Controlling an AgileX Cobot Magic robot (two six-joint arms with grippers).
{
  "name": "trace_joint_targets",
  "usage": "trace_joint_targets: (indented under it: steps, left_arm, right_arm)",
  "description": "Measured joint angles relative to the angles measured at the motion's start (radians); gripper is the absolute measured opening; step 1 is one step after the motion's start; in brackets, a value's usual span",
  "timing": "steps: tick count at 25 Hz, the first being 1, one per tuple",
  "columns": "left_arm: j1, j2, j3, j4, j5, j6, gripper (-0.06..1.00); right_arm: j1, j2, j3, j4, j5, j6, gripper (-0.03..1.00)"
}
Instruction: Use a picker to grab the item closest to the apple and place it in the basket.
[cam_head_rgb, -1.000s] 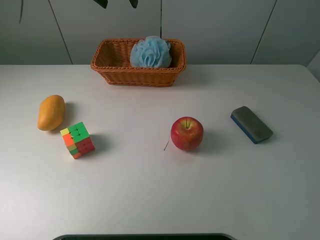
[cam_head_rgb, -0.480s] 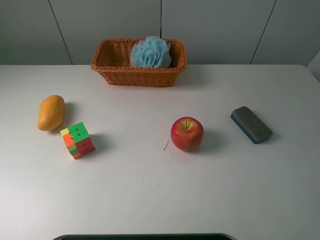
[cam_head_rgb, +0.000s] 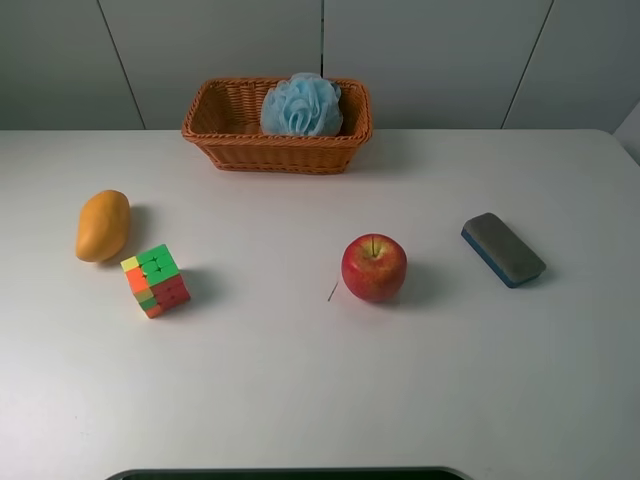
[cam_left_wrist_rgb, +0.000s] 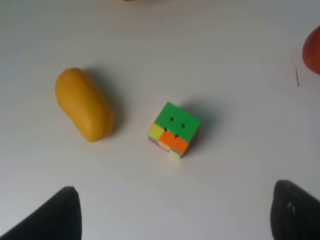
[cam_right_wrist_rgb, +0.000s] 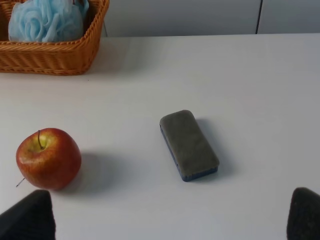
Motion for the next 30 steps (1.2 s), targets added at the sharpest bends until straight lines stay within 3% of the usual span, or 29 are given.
trace_joint_targets:
  steps: [4, 14, 20, 30]
  left_arm:
    - [0.032, -0.171, 0.181, 0.004, 0.002, 0.002, 0.73]
    - [0.350, -0.461, 0.525, -0.013, -0.112, 0.037, 0.73]
    - [0.436, -0.603, 0.540, -0.027, -0.134, 0.063, 0.73]
    - [0.447, -0.801, 0.542, -0.019, -0.134, 0.063, 0.73]
  right_arm:
    - [0.000, 0.000, 0.000, 0.000, 0.000, 0.000, 0.70]
    - [0.000, 0.000, 0.000, 0.000, 0.000, 0.000, 0.70]
    - [0.000, 0.000, 0.000, 0.000, 0.000, 0.000, 0.70]
    - [0.000, 0.000, 0.000, 0.000, 0.000, 0.000, 0.70]
